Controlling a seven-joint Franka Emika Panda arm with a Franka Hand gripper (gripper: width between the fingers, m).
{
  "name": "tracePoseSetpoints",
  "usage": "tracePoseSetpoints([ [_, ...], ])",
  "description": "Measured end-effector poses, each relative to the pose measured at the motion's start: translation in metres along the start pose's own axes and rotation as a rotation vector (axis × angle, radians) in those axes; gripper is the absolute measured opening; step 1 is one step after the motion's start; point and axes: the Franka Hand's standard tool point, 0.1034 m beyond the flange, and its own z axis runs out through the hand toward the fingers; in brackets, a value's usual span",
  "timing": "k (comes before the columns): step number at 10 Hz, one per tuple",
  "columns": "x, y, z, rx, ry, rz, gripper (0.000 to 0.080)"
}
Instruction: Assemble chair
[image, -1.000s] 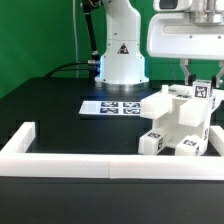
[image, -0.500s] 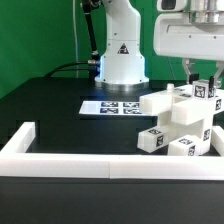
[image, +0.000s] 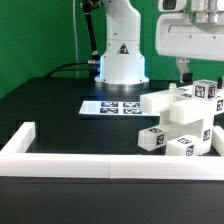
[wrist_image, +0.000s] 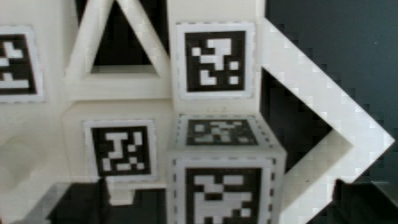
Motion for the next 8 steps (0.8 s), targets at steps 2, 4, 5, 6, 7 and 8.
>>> tracePoseSetpoints([
  [2, -0.011, 0.001, -0.017, 0.022, -0.007, -0.003, 0.0647],
  [4, -0.026, 0.011, -0.024, 0.029, -0.021, -0.007, 0.0649],
  [5, -0.030, 0.015, -0.026, 0.030, -0.026, -0.007, 0.0649],
  [6, -0.036, 0.022, -0.028, 0.030, -0.033, -0.008, 0.0649],
  [7, -0.036, 0.023, -0.028, 0.030, -0.034, -0.008, 0.0649],
  [8, -0.036, 0.023, -0.026, 0.027, -0.034, -0.009, 0.0649],
])
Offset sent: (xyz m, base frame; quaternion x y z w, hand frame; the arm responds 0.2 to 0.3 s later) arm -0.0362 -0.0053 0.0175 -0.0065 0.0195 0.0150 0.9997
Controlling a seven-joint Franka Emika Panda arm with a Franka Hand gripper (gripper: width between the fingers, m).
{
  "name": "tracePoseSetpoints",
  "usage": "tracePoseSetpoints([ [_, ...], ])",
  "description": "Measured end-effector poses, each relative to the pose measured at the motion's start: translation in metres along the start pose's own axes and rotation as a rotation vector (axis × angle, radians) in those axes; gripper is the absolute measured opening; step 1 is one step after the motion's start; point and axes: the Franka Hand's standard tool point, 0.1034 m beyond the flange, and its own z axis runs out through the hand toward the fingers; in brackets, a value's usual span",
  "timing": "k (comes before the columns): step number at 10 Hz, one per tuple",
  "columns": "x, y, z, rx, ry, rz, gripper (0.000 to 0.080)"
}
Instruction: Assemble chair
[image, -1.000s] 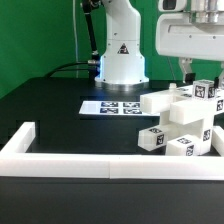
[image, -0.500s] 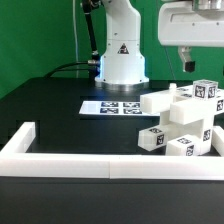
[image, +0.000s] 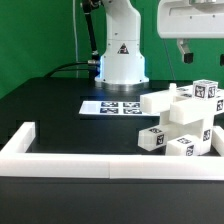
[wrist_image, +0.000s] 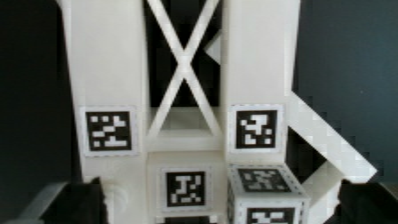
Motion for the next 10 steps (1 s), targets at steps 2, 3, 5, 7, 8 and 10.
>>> tracePoseSetpoints([
  [2, -0.002, 0.000, 0.001, 0.000, 0.000, -0.006, 0.0649],
  [3, -0.012, 0.004, 0.001, 0.001, -0.001, -0.042, 0.0649],
  [5, -0.023, 0.021, 0.000, -0.002, -0.017, -0.125, 0.0649],
  [7, -0.023, 0.043, 0.002, -0.005, -0.024, -0.136, 0.0649],
  [8, -0.017, 0.056, 0.004, 0.000, -0.017, -0.150, 0.0649],
  [10, -0.006, 0.066, 0.003, 0.001, -0.014, -0.142, 0.0649],
])
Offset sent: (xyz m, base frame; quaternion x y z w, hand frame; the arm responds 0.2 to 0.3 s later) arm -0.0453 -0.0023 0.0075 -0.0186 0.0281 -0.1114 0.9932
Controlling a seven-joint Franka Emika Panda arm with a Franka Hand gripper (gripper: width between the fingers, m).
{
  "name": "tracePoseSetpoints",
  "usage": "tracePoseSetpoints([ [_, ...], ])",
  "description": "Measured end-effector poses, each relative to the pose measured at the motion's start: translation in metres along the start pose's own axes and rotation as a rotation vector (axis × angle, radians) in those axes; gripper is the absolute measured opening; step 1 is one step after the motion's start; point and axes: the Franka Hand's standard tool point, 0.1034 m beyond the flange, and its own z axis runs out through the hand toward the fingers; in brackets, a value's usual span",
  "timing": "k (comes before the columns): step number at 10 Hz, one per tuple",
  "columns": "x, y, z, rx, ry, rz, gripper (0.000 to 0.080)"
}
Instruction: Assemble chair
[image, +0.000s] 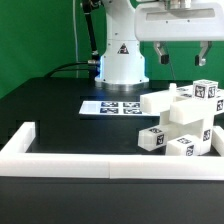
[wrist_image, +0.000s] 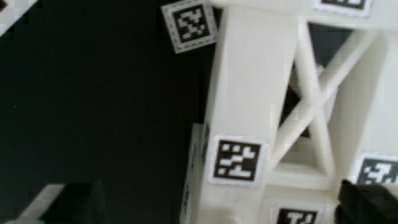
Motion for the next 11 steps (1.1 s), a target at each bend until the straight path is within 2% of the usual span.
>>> tracePoseSetpoints([
  [3, -0.001, 0.000, 0.001, -0.001, 0.001, -0.009, 0.0649],
  [4, -0.004, 0.008, 0.005, 0.007, 0.015, -0.039, 0.0649],
  [5, -0.018, 0.029, 0.014, 0.006, 0.017, -0.048, 0.0649],
  [6, -0.023, 0.043, 0.026, -0.009, 0.019, -0.073, 0.0649],
  [8, -0.023, 0.063, 0.048, -0.031, 0.043, -0.123, 0.0649],
  [9, -0.021, 0.071, 0.054, -0.037, 0.042, -0.129, 0.0649],
  [11, -0.018, 0.067, 0.053, -0.035, 0.040, -0.129, 0.0649],
])
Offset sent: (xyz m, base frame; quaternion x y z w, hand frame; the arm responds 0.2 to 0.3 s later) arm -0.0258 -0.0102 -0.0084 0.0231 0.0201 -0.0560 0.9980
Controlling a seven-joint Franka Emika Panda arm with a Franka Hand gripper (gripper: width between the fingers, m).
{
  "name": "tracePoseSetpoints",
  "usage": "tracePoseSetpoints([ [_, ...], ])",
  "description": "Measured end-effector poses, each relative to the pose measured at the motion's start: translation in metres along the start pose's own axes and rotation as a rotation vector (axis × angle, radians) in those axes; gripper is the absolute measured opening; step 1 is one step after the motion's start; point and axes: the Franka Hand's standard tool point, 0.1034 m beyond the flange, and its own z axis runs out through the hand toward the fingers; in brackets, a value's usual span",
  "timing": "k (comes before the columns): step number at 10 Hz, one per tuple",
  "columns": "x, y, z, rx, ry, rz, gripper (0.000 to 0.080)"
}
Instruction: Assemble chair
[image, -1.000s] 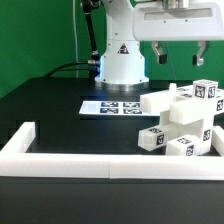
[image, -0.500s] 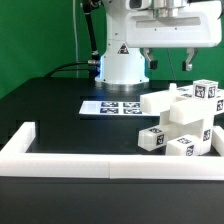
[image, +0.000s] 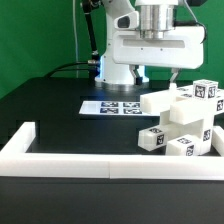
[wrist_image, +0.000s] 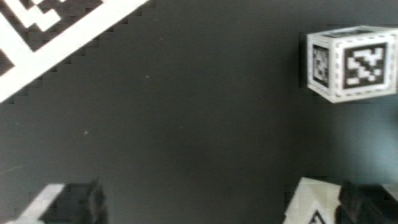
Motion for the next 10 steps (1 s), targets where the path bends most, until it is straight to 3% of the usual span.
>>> tracePoseSetpoints([
  [5, -0.008, 0.004, 0.004, -0.007, -0.007, -0.018, 0.0649],
  [8, -0.009, -0.007, 0.004, 0.011, 0.034, -0.220, 0.0649],
  [10, -0.012, -0.013, 0.004, 0.025, 0.041, -0.222, 0.0649],
])
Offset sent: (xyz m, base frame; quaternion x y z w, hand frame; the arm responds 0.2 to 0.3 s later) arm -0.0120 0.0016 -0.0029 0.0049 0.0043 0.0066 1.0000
